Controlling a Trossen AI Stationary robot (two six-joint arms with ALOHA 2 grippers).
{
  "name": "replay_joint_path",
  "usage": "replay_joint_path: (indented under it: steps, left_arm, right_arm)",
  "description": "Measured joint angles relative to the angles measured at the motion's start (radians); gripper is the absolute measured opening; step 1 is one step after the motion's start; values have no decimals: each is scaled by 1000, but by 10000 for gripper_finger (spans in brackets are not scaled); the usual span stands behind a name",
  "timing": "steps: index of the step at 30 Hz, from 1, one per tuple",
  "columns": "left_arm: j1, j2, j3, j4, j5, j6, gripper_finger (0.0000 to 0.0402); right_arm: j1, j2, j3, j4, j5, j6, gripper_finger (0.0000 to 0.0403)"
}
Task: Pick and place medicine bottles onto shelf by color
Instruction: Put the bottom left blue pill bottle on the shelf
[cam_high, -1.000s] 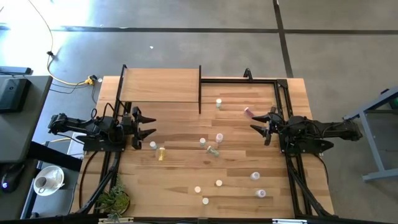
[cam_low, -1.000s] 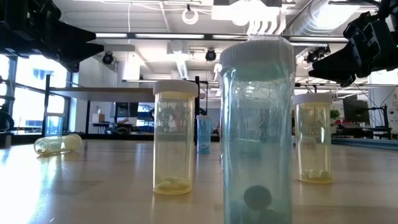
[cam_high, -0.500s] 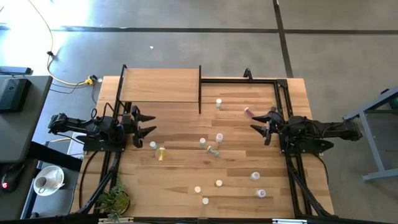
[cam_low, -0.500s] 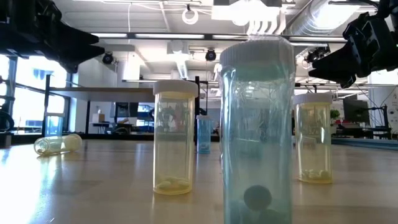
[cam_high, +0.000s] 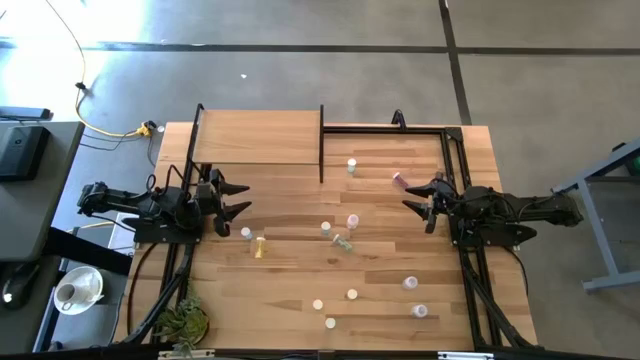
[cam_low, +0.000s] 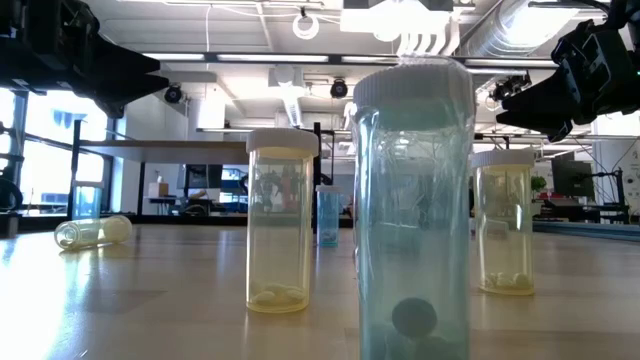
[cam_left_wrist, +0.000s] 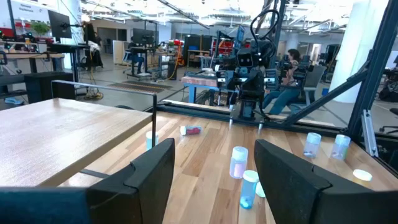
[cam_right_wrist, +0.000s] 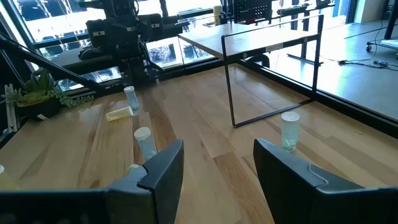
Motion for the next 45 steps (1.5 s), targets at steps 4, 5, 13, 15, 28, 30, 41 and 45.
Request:
replay_joint_path:
  steps: [4, 5, 13, 15, 28, 30, 41, 45]
  left_arm:
    - [0, 0, 0, 0, -4, -28, 211]
    - [0, 0, 0, 0, -8, -35, 212]
    - [0, 0, 0, 0, -13, -63, 216]
    - [0, 0, 0, 5, -14, -63, 215]
    - [0, 21, 99, 73, 70, -72, 214]
    - [-1, 44, 133, 47, 72, -71, 214]
    - [-1, 300, 351, -233, 72, -158, 213]
    - [-1, 428, 451, -335, 72, -158, 213]
  right_arm:
    - [0, 0, 0, 0, 0, 0, 186]
    - [0, 0, 0, 0, 0, 0, 186]
    - [0, 0, 0, 85, 1, -110, 186]
    - [0, 0, 0, 139, 1, -163, 186]
    - [0, 0, 0, 230, 1, -340, 186]
    - [0, 0, 0, 227, 1, -328, 186]
    - [0, 0, 0, 101, -14, -199, 186]
    - [0, 0, 0, 97, -14, -198, 186]
